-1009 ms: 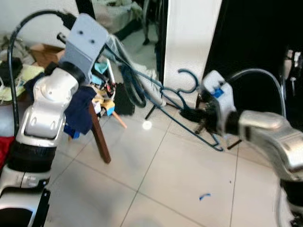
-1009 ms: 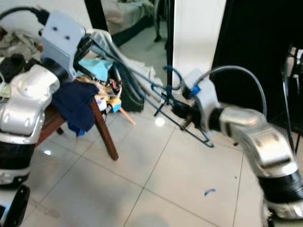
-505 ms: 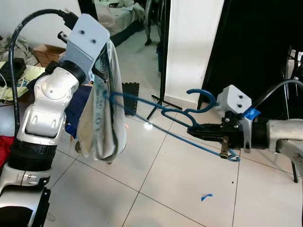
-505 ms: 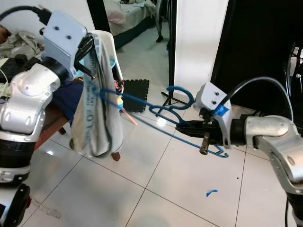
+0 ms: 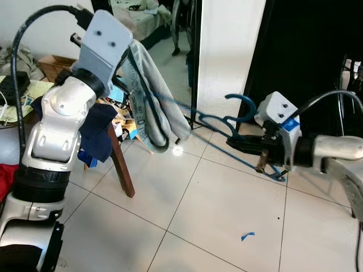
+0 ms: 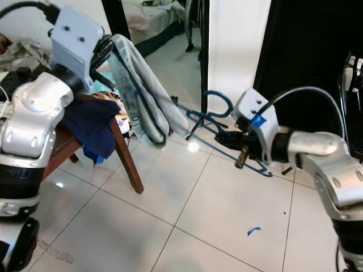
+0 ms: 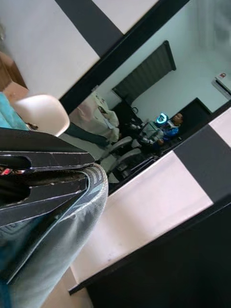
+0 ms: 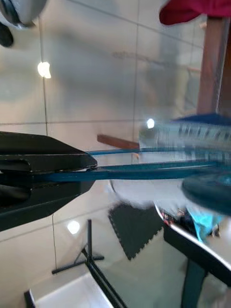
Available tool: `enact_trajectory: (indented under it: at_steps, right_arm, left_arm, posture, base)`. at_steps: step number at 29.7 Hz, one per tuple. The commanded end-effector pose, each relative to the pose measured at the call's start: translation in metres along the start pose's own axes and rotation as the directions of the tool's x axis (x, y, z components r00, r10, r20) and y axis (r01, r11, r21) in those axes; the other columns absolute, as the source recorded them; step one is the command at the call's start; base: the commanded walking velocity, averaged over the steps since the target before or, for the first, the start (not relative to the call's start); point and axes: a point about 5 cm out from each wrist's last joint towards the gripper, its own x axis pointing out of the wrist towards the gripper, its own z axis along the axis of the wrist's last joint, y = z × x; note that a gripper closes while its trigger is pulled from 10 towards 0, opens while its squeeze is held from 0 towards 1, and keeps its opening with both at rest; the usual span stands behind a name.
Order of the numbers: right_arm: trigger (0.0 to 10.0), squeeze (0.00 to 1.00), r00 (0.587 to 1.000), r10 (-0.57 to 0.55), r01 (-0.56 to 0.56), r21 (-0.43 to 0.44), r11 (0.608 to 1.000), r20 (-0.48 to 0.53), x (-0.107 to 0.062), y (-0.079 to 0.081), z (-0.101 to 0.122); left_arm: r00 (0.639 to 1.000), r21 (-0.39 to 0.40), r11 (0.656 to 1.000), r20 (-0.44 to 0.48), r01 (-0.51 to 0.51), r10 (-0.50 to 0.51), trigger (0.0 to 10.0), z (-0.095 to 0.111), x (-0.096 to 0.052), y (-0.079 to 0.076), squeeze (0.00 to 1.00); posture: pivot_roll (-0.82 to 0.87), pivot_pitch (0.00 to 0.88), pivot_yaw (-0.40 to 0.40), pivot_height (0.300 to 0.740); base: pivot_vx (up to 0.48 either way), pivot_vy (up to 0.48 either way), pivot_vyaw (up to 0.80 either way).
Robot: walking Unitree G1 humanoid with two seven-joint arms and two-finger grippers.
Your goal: Hang hanger
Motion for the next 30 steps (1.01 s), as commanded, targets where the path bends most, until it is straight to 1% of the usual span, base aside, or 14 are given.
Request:
enact_trajectory:
  at_steps: [1, 7, 16, 18, 19, 20, 21, 22, 23, 25, 26, 27, 29, 30]
  right_arm:
    - [10.0, 0.00, 1.000, -0.014, 0.014, -0.012, 1.000, 0.004, 0.004, -0.001, 0.002]
    - [10.0, 0.00, 0.993, -0.118, 0.118, 0.014, 0.993, 0.003, 0.004, -0.015, 0.003]
    - [10.0, 0.00, 0.986, -0.167, 0.167, 0.022, 0.986, -0.004, 0.006, -0.021, 0.004]
    - [10.0, 0.00, 0.985, -0.174, 0.174, 0.034, 0.984, 0.001, 0.012, -0.020, 0.005]
    - [10.0, 0.00, 0.985, -0.174, 0.174, 0.034, 0.984, 0.001, 0.012, -0.020, 0.005]
    - [10.0, 0.00, 0.987, -0.159, 0.159, 0.039, 0.987, 0.011, 0.017, -0.016, 0.006]
    - [10.0, 0.00, 0.987, -0.159, 0.159, 0.039, 0.987, 0.011, 0.017, -0.016, 0.006]
    - [10.0, 0.00, 0.990, -0.139, 0.137, 0.050, 0.989, 0.023, 0.022, -0.011, 0.007]
    - [10.0, 0.00, 0.990, -0.139, 0.137, 0.050, 0.989, 0.023, 0.022, -0.011, 0.007]
    - [10.0, 0.00, 0.994, -0.105, 0.102, 0.059, 0.993, 0.038, 0.029, -0.003, 0.008]
    - [10.0, 0.00, 0.994, -0.105, 0.102, 0.059, 0.993, 0.038, 0.029, -0.003, 0.008]
    - [10.0, 0.00, 0.995, -0.088, 0.086, 0.060, 0.995, 0.042, 0.031, 0.000, 0.009]
    - [10.0, 0.00, 0.995, -0.088, 0.086, 0.060, 0.995, 0.042, 0.031, 0.000, 0.009]
    - [10.0, 0.00, 0.997, -0.067, 0.065, 0.061, 0.996, 0.043, 0.033, 0.004, 0.009]
  left_arm:
    - [1.000, -0.012, 1.000, 0.002, 0.000, 0.000, 10.0, 0.002, 0.000, 0.001, 0.00]
    - [1.000, -0.026, 1.000, 0.008, 0.000, 0.000, 10.0, 0.004, 0.002, 0.001, 0.00]
    - [1.000, -0.057, 0.998, 0.013, 0.004, -0.003, 10.0, 0.006, 0.004, -0.001, 0.00]
    - [1.000, -0.156, 0.988, 0.014, 0.010, -0.008, 10.0, 0.008, 0.006, -0.012, 0.00]
    - [1.000, -0.156, 0.988, 0.014, 0.010, -0.008, 10.0, 0.008, 0.006, -0.012, 0.00]
    - [1.000, -0.207, 0.978, 0.003, 0.006, -0.006, 10.0, 0.007, 0.007, -0.019, 0.00]
    - [1.000, -0.207, 0.978, 0.003, 0.006, -0.006, 10.0, 0.007, 0.007, -0.019, 0.00]
    - [1.000, -0.255, 0.967, -0.027, -0.019, 0.012, 10.0, 0.003, 0.008, -0.026, 0.00]
    - [1.000, -0.255, 0.967, -0.027, -0.019, 0.012, 10.0, 0.003, 0.008, -0.026, 0.00]
    - [0.995, -0.300, 0.951, -0.086, -0.076, 0.052, 10.0, -0.007, 0.009, -0.033, 0.00]
    - [0.995, -0.300, 0.951, -0.086, -0.076, 0.052, 10.0, -0.007, 0.009, -0.033, 0.00]
    - [0.989, -0.318, 0.940, -0.117, -0.120, 0.087, 10.0, -0.011, 0.010, -0.031, 0.00]
    - [0.989, -0.318, 0.940, -0.117, -0.120, 0.087, 10.0, -0.011, 0.010, -0.031, 0.00]
    - [0.981, -0.333, 0.927, -0.144, -0.172, 0.130, 10.0, -0.016, 0.011, -0.027, 0.00]
  posture:
    - [0.01, 0.092, 0.092, 0.740]
    - [0.01, 0.090, 0.094, 0.740]
    - [0.00, 0.090, 0.095, 0.740]
    - [0.00, 0.088, 0.094, 0.740]
    - [0.00, 0.088, 0.094, 0.740]
    - [0.00, 0.088, 0.094, 0.740]
    - [0.00, 0.088, 0.094, 0.740]
    - [0.00, 0.088, 0.094, 0.740]
    - [0.00, 0.088, 0.094, 0.740]
    - [-0.01, 0.085, 0.094, 0.740]
    - [-0.01, 0.085, 0.094, 0.740]
    - [-0.01, 0.083, 0.095, 0.740]
    - [-0.01, 0.083, 0.095, 0.740]
    - [-0.01, 0.082, 0.094, 0.740]
  base:
    - [0.000, 0.000, 0.00]
    - [0.000, 0.000, 0.00]
    - [0.000, 0.000, 0.00]
    - [0.000, 0.000, 0.00]
    - [0.000, 0.000, 0.00]
    - [0.000, 0.000, 0.00]
    - [0.000, 0.000, 0.00]
    - [0.000, 0.000, 0.00]
    - [0.000, 0.000, 0.00]
    - [0.000, 0.000, 0.00]
    - [0.000, 0.000, 0.00]
    - [0.000, 0.000, 0.00]
    - [0.000, 0.000, 0.00]
    - [0.000, 0.000, 0.00]
